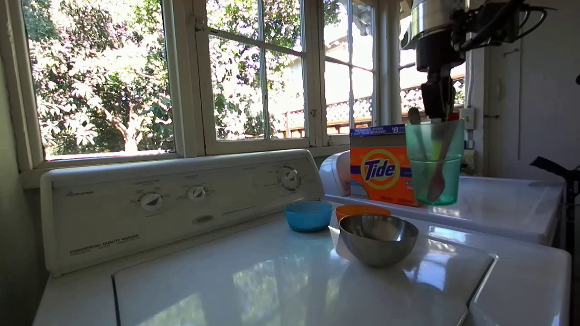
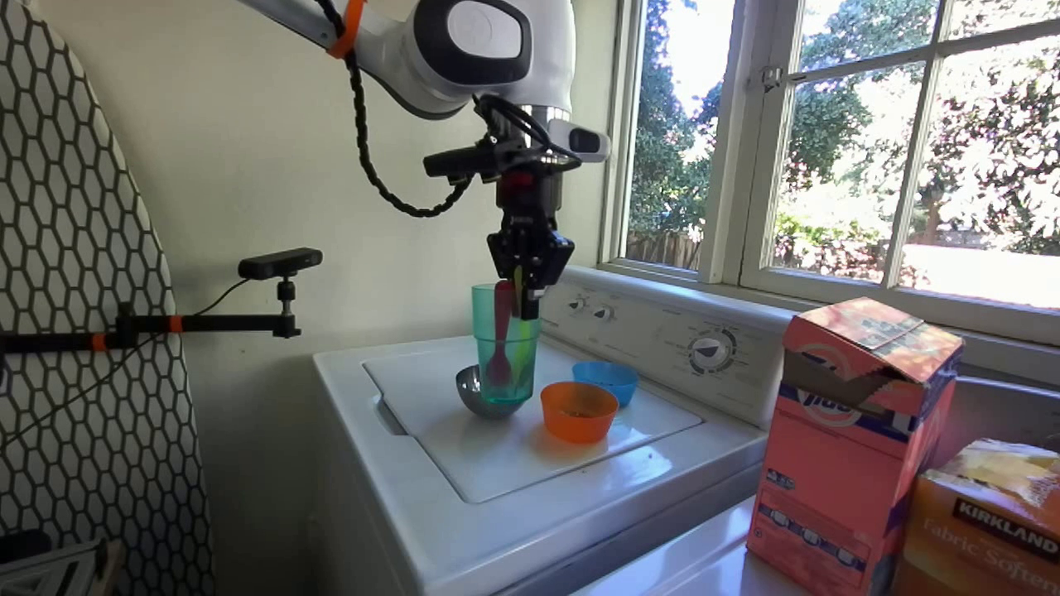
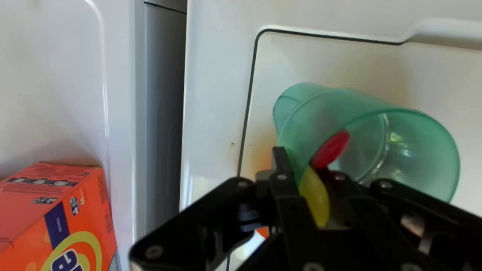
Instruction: Move the green cup to the left, then put the blue bowl in the orange bowl
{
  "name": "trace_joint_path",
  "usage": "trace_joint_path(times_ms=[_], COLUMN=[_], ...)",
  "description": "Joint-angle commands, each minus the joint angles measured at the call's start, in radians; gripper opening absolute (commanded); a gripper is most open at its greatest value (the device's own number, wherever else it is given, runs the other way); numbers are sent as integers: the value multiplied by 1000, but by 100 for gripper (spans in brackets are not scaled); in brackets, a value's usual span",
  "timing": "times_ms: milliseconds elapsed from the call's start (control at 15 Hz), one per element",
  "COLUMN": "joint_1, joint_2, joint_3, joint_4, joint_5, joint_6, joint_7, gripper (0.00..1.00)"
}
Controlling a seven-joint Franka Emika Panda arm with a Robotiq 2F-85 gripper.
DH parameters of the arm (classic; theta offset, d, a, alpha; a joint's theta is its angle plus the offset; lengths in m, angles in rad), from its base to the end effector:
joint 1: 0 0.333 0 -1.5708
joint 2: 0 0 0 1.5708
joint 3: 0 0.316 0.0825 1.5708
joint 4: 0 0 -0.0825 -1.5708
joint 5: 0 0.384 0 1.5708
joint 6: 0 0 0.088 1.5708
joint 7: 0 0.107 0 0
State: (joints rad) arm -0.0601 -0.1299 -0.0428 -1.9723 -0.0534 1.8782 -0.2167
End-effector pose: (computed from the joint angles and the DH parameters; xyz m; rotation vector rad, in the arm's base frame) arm 0.5215 -0.0588 0.5297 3.0841 0.1997 0.0433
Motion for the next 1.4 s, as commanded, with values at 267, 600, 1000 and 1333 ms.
trace_joint_path(times_ms=[267,600,1000,1333], joint_1=[75,106,117,138], joint_2=[15,31,57,157], joint_3=[51,80,88,111], joint_4=[98,108,142,192], joint_5=[74,111,122,161], joint_6=[-63,-58,-80,1], joint_7=[27,17,15,-25], gripper=[4,15,15,4])
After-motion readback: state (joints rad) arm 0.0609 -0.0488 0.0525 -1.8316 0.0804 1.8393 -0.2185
